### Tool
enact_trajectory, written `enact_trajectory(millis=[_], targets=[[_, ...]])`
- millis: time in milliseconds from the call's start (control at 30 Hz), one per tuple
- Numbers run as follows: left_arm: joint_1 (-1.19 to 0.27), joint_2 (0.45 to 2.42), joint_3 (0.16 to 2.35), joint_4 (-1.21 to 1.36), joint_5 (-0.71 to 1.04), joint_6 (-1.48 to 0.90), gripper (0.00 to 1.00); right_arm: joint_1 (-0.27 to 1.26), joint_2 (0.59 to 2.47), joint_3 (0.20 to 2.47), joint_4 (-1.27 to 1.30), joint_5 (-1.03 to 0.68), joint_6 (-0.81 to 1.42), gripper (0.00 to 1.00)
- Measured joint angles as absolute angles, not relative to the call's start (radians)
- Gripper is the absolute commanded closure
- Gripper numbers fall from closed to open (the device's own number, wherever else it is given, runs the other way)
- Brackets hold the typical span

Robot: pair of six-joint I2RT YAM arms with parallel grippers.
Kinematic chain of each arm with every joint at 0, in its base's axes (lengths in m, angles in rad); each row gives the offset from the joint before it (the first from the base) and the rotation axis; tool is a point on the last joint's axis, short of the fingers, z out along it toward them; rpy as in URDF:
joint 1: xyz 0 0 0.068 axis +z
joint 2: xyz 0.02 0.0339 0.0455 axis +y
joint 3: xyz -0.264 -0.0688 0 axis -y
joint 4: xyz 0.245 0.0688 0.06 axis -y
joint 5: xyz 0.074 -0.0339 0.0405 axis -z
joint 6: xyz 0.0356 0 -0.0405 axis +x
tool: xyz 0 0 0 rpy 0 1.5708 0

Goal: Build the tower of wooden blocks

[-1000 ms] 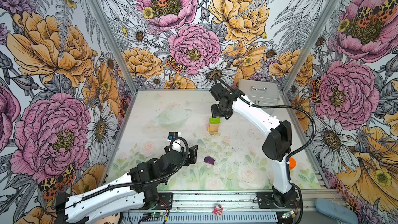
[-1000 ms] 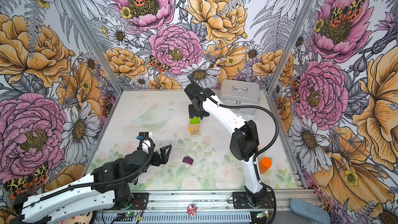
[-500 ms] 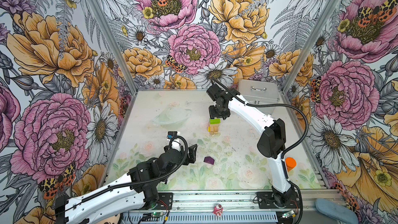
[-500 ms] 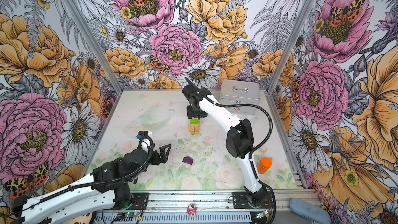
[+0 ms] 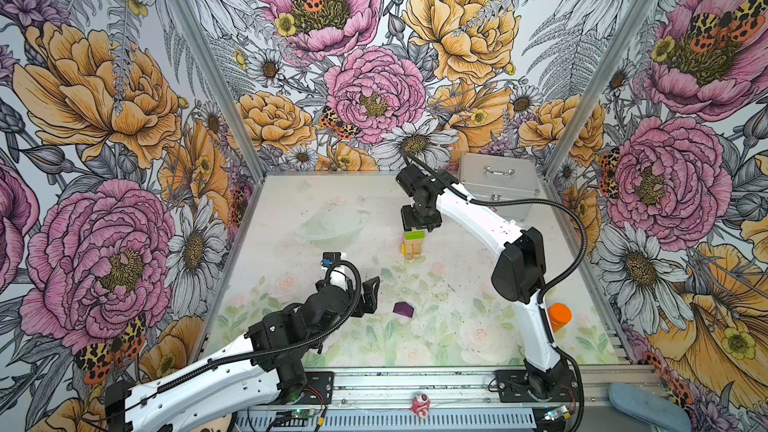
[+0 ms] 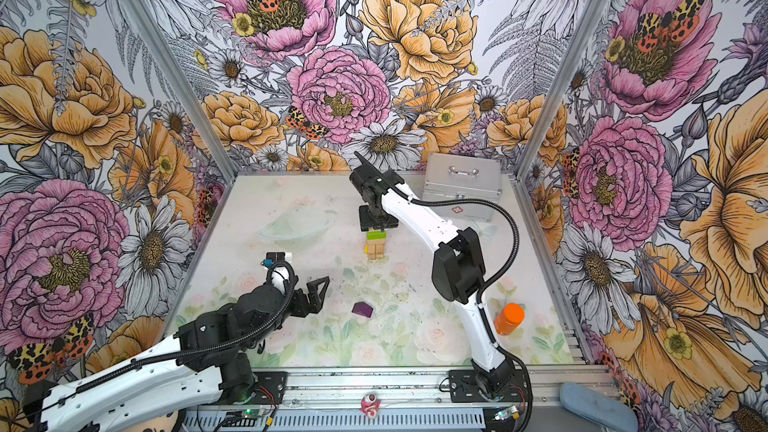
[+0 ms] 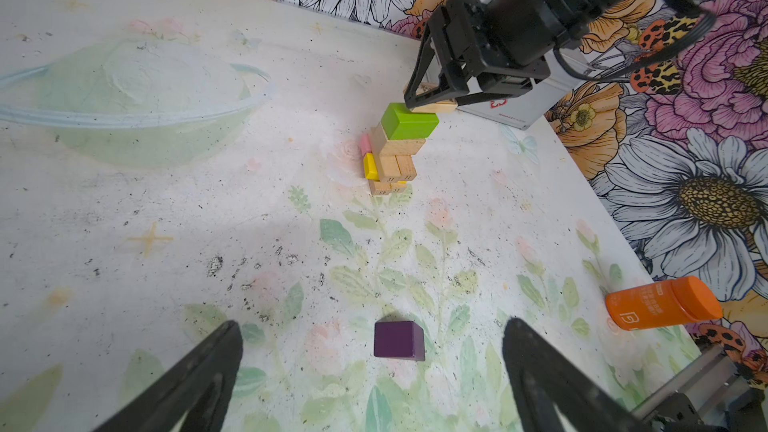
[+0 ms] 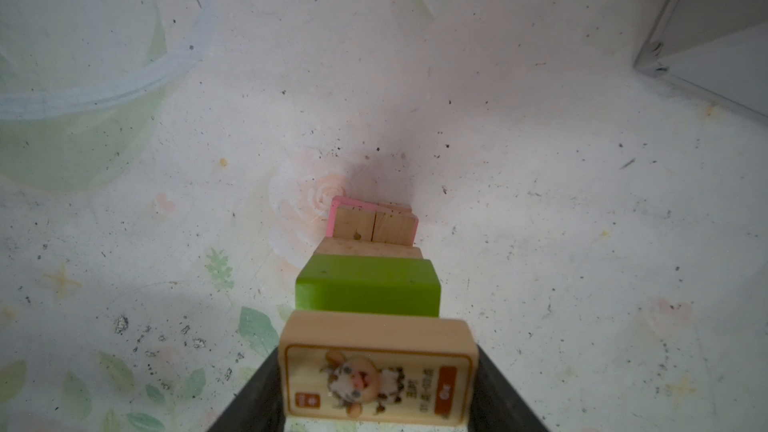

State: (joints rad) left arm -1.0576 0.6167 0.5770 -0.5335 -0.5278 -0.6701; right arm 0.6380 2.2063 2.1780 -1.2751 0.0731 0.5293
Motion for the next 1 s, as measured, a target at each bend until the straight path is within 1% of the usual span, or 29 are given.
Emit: enact_trajectory(millis=[300, 1000], targets=[[-1.045, 0.615, 0.573, -0.533, -0.518, -0.670, 0.01, 0.638, 2.240, 2.226, -1.284, 0.073, 0.529, 0.43], [-1.025, 0.620, 0.562, -0.526, -0.490, -0.655, 0.01, 0.638, 2.254, 2.230, -1.302, 0.073, 0.522, 0.42]])
